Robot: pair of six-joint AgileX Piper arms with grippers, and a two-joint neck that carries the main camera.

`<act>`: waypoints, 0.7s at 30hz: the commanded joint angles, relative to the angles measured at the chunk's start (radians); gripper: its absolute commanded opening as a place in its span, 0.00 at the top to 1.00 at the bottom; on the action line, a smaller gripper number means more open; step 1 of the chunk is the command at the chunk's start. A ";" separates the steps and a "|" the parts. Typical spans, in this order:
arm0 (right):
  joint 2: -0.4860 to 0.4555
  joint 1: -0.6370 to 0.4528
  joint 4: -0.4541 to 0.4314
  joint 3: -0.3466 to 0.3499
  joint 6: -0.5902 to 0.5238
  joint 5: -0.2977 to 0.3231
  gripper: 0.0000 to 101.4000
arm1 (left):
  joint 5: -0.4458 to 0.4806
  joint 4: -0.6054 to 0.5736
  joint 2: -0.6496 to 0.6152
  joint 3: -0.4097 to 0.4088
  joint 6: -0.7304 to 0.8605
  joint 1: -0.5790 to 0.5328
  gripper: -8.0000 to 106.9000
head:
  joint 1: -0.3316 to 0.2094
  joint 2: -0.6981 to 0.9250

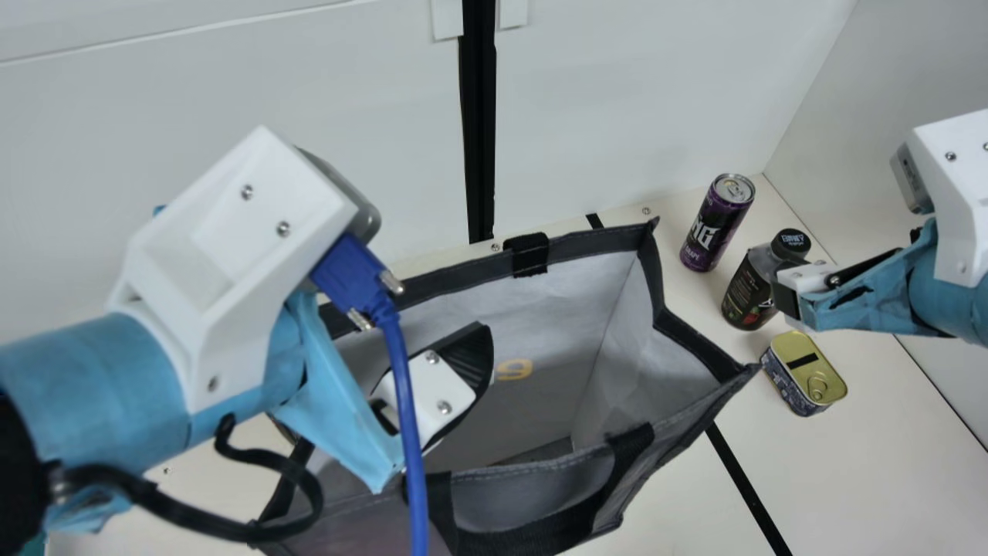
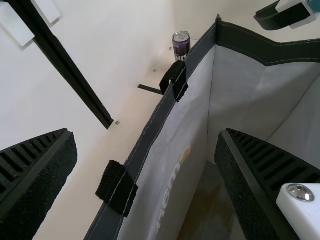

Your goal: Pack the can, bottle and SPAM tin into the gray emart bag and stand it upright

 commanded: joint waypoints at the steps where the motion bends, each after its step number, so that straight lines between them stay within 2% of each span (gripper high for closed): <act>1: 0.000 0.000 0.000 0.000 0.000 0.000 0.06 | 0.000 -0.003 0.006 0.002 0.005 0.003 0.15 | -0.023 -0.001; 21: 0.000 0.000 0.000 0.000 0.000 0.000 0.06 | 0.000 -0.011 0.080 0.003 0.028 0.034 0.15 | -0.023 -0.001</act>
